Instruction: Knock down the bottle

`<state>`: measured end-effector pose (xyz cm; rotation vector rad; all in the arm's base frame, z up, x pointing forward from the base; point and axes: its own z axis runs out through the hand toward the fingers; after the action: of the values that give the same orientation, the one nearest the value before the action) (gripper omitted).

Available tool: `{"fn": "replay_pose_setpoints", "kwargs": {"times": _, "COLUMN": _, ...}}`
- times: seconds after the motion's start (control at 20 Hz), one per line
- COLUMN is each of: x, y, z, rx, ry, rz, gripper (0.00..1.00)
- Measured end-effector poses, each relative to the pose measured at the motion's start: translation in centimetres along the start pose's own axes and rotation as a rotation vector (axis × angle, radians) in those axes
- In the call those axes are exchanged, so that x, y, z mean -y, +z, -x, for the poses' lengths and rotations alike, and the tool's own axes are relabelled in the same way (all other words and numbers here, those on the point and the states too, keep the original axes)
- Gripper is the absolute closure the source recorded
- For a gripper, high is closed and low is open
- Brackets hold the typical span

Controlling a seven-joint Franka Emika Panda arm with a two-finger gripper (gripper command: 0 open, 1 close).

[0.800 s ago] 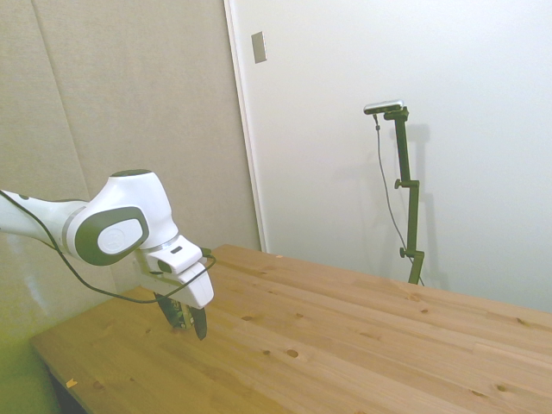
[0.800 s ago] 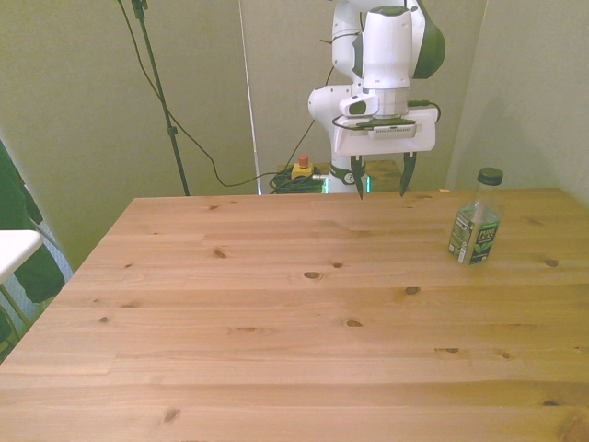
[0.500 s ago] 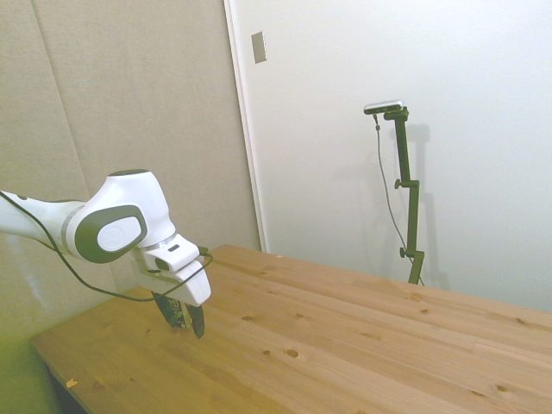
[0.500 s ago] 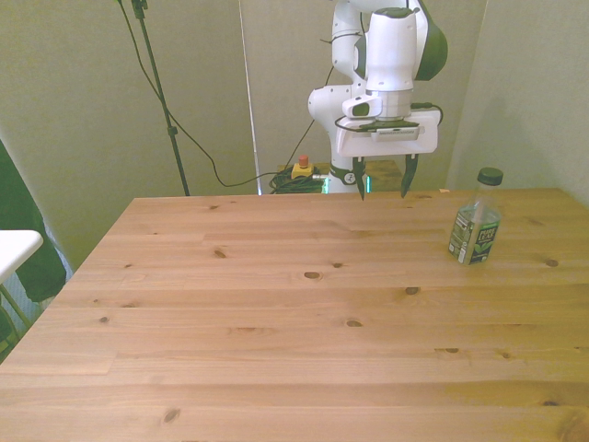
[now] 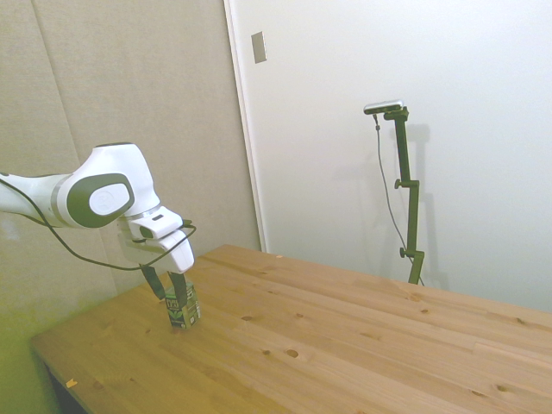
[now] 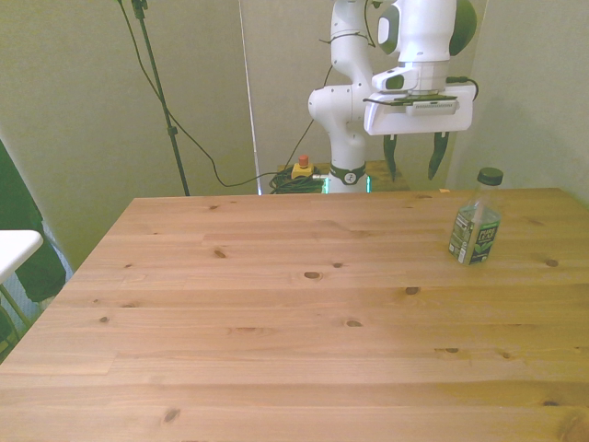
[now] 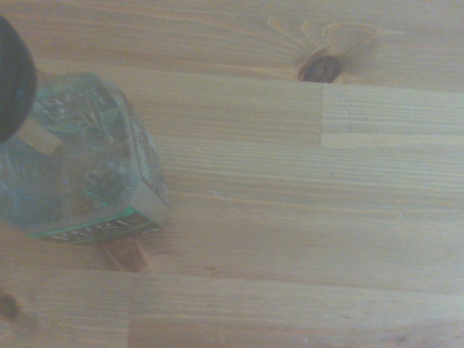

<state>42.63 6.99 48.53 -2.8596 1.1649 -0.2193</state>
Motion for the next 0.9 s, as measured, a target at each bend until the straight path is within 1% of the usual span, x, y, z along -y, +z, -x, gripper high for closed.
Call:
{"fn": "replay_pose_setpoints", "kwargs": {"times": 0.5, "x": 4.8, "y": -1.0, "z": 3.1, "rx": -0.021, "ry": 0.003, "rz": -0.004, "gripper": 1.0}}
{"fn": "replay_pose_setpoints", "kwargs": {"times": 0.9, "x": 9.3, "y": -1.0, "z": 3.6, "rx": -0.06, "ry": 0.019, "rz": 0.007, "gripper": 1.0}}
